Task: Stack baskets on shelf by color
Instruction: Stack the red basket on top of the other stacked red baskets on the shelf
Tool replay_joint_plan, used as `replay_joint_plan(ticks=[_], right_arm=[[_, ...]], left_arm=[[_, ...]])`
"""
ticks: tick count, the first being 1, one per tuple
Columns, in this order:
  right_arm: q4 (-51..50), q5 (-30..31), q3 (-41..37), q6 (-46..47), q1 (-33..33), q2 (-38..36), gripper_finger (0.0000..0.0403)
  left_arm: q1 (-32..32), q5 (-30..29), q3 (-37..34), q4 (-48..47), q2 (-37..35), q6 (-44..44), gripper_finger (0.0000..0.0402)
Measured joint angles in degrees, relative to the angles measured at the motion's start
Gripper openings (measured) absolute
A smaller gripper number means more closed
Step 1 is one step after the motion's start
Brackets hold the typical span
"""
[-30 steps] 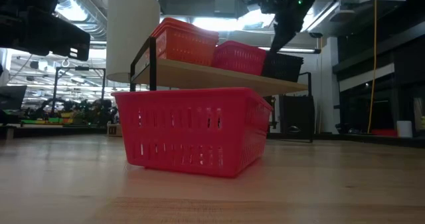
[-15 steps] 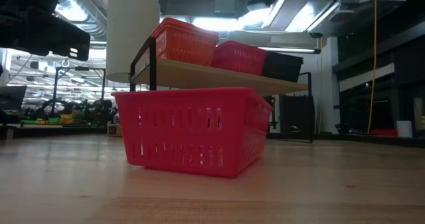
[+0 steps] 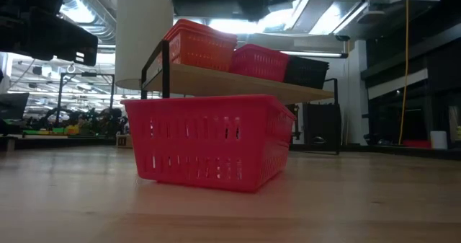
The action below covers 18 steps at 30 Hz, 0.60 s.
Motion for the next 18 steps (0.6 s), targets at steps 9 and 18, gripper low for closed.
replay_joint_plan(ticks=[9,18], right_arm=[[-25.48,4.71,18.93,11.45,1.06,14.69,0.0094],[-27.59,2.66,22.14,14.97,2.07,17.95,0.0094]], left_arm=[[-0.01,-0.06,0.00,0.01,0.00,0.03,0.0000],[0.01,0.00,0.00,-0.01,0.00,0.04,0.0000]])
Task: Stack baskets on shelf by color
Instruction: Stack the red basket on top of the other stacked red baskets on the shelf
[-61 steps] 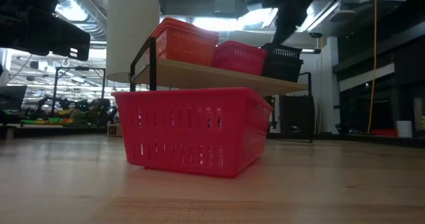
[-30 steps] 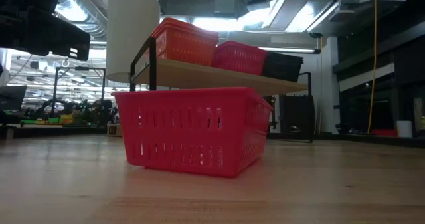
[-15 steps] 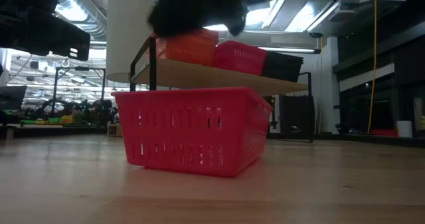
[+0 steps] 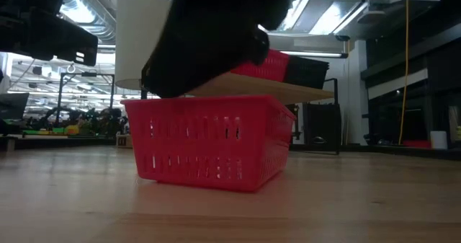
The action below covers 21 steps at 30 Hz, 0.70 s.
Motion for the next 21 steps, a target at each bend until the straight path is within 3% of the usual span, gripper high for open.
replay_joint_plan(ticks=[13,18,21], right_arm=[[-7.92,0.27,-0.04,6.99,0.47,2.78,0.0089],[-8.31,2.25,-0.04,6.92,1.01,2.86,0.0016],[-9.02,2.58,-0.04,6.99,1.93,2.81,0.0005]], left_arm=[[-0.01,0.00,0.00,0.01,0.00,-0.02,0.0000],[-0.02,-0.02,0.00,0.02,0.00,-0.02,0.0000],[-0.02,0.00,0.00,0.00,0.00,-0.02,0.0000]])
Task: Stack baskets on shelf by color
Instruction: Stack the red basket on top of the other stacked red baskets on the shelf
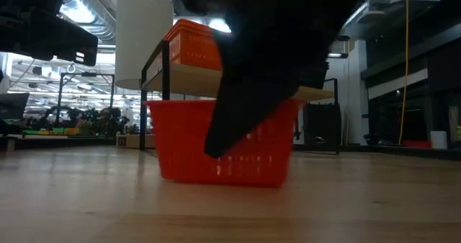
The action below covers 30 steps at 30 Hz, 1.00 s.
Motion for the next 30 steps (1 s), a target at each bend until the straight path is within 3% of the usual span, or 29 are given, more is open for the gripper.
replay_joint_plan(ticks=[5,14,18,21,30], right_arm=[[-5.20,1.45,3.03,2.78,2.08,-1.52,0.0002],[-35.68,22.31,22.42,2.77,6.30,-2.06,0.0001],[-47.67,33.33,28.26,2.69,6.74,-2.06,0.0001],[-53.97,37.73,31.03,2.23,5.09,-2.07,0.0000],[-53.45,40.09,31.08,-20.38,-6.63,-6.13,0.0000]], left_arm=[[0.00,0.00,0.00,0.02,0.00,0.00,0.0000],[0.00,0.00,0.00,0.02,0.02,0.02,0.0000],[0.00,0.00,0.00,0.00,0.00,0.02,0.0000],[0.00,0.00,0.00,0.01,0.00,0.00,0.0000],[0.00,-0.09,0.00,0.02,0.01,0.01,0.0000]])
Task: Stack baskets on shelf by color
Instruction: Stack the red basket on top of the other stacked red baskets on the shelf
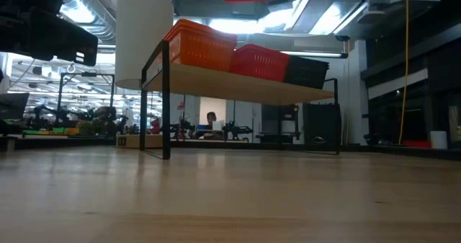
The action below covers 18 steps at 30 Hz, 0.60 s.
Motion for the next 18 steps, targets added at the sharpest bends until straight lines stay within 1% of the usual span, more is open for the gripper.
replay_joint_plan(ticks=[3,6,9,11,16,17,18], right_arm=[[0.00,-1.30,0.00,-7.51,-5.84,-2.04,0.0000],[0.02,-5.39,0.00,-15.99,-13.19,-4.00,0.0000],[-0.04,-10.29,0.00,-21.25,-20.91,-6.43,0.0000],[-0.09,-15.39,0.00,-25.27,-25.68,-7.99,0.0000],[0.09,-32.32,0.00,-34.28,-35.75,-10.70,0.0000],[0.07,-34.69,0.00,-36.50,-37.31,-11.22,0.0000],[0.11,-35.48,0.00,-38.24,-38.99,-11.81,0.0000]], left_arm=[[0.00,-0.02,0.00,0.00,-0.01,0.01,0.0000],[0.01,-0.02,0.00,0.00,0.00,-0.01,0.0000],[0.00,-0.04,0.00,0.00,-0.01,0.01,0.0000],[0.01,-0.04,0.00,0.00,0.00,0.01,0.0000],[0.00,-0.04,0.00,0.00,0.01,0.01,0.0000],[0.01,-0.04,0.00,0.00,0.00,0.01,0.0000],[0.01,-0.04,0.00,0.00,-0.01,0.01,0.0000]])
